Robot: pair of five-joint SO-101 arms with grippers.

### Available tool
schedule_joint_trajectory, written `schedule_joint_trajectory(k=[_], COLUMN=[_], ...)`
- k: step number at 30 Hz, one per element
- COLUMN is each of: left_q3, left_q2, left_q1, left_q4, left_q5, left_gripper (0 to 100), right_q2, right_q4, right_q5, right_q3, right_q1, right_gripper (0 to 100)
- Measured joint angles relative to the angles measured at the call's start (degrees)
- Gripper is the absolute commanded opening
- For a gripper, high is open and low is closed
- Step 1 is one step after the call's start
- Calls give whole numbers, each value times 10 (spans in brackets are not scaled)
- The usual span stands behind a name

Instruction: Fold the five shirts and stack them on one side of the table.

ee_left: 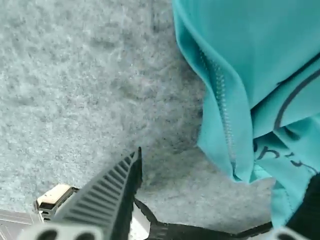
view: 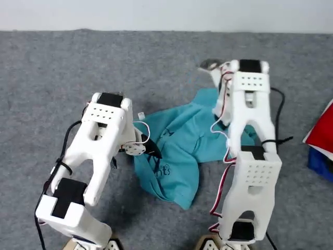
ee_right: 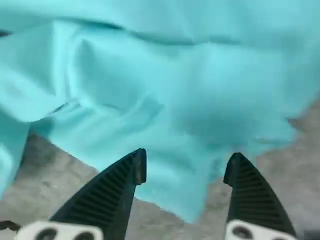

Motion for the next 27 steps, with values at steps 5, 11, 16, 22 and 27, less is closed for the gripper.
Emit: schedule_joint_trajectory(k=[5,11,16,22,27], left_q3=[0,0,0,0,0], left_q2=[0,0,0,0,0], left_q1=[0,0,0,0,0], left_q4=[0,0,0,0,0], left_q5=[0,0,0,0,0], left_gripper=[467,467,467,467,467], right_q2=[0,48,58,29,-27], right_q4=[-94,-141,-136,-120,-79], right_q5=[0,9,13,13,13], right_q3=[6,6,6,6,6], right_q1=[-18,-16,-15,-11,-11], right_gripper=[259,2,9,9,9])
